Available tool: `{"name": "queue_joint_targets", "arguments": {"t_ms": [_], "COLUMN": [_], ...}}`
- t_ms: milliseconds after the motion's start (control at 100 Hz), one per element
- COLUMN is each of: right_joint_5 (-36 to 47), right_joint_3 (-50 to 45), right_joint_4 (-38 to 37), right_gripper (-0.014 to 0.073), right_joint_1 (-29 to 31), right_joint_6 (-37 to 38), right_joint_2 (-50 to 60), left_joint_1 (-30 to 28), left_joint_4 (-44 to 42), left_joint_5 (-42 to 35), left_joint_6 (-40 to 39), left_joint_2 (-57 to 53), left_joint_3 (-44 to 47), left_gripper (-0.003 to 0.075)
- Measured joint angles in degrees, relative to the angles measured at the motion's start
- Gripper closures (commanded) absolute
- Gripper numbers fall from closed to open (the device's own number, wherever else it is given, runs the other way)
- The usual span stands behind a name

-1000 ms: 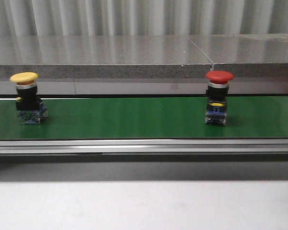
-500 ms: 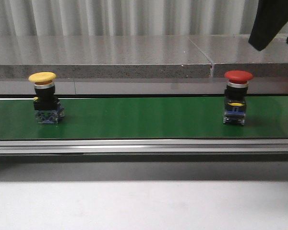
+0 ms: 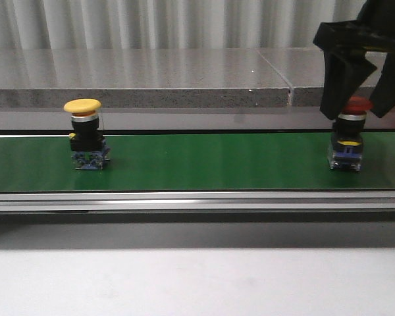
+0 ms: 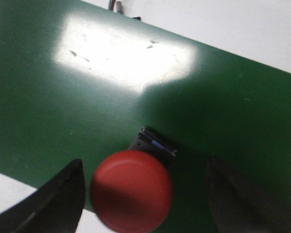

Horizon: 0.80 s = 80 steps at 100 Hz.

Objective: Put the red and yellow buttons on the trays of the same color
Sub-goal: 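Grasp the red button with the right gripper and lift it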

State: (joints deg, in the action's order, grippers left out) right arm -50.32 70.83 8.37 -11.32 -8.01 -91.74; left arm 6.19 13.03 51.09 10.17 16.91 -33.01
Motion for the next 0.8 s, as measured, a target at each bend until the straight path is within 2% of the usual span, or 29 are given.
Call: {"name": "queue_joint_targets", "arguments": {"t_ms": [190, 280, 430, 550, 800], "right_joint_5": [0.38, 0.38, 0.38, 0.27, 0.05], "right_joint_3": [0.00, 0.00, 0.08, 0.08, 0.08], "right_joint_4": [-0.34, -0.46, -0.49, -1.92, -4.14], "right_gripper": [0.0301, 0.0352, 0.0356, 0.0356, 0.0356], "right_joint_1": [0.45, 0.45, 0.88, 2.51, 11.80], "right_joint_6": [0.10, 0.10, 1.04, 5.33, 9.82], "right_joint_2": [-1.26, -1.39, -1.27, 0.21, 5.33], "left_joint_1": [0.00, 0.00, 0.00, 0.00, 0.00], "left_joint_4": [0.00, 0.00, 0.00, 0.00, 0.00], "left_joint_5": [0.00, 0.00, 0.00, 0.00, 0.00], "left_joint_6": [0.00, 0.00, 0.00, 0.00, 0.00], "left_joint_2": [0.00, 0.00, 0.00, 0.00, 0.00], "left_joint_3": [0.00, 0.00, 0.00, 0.00, 0.00], "left_gripper": [0.0741, 0.0741, 0.0741, 0.0741, 0.0741]}}
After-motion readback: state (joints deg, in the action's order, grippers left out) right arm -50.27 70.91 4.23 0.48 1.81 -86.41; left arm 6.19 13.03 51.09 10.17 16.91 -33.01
